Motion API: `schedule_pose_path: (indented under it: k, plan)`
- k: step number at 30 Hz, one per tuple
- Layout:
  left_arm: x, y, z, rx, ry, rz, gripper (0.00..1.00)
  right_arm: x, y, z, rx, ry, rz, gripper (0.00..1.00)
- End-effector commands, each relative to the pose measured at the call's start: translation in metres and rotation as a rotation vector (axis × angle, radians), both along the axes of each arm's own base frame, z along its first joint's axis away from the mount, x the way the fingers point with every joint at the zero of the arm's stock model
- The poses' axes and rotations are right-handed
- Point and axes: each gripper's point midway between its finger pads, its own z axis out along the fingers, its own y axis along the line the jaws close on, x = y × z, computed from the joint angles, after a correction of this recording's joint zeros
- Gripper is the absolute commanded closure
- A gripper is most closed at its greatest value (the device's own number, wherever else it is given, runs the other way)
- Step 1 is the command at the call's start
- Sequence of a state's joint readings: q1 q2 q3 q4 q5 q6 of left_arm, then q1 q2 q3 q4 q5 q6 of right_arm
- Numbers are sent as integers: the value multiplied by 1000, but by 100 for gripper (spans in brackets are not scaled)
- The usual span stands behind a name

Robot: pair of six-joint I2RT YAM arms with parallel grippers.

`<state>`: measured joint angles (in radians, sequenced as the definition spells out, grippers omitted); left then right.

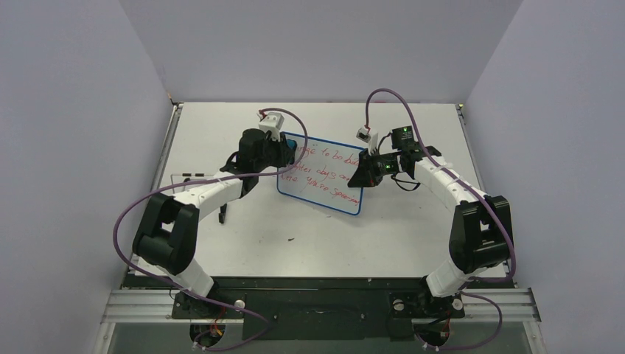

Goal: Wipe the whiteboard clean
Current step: Erase the whiteboard at the whiteboard stand.

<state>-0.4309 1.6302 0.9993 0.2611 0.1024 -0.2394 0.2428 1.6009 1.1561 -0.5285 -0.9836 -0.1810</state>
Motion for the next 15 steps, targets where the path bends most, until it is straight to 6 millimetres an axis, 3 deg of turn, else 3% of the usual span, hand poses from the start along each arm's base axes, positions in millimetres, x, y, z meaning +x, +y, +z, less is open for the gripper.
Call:
schedule_pose_path:
  k: [1, 7, 9, 15]
  plan:
    - [13, 15, 20, -60, -17, 101, 100, -15, 13, 8, 19, -34, 104, 100]
    - [-22, -32, 36, -24, -139, -188, 100, -16, 14, 9, 23, -30, 109, 100]
    - [-20, -29, 35, -29, -131, -164, 100, -16, 14, 8, 22, -29, 107, 100]
    - [5, 7, 27, -62, -39, 58, 100, -16, 13, 10, 22, -37, 105, 100]
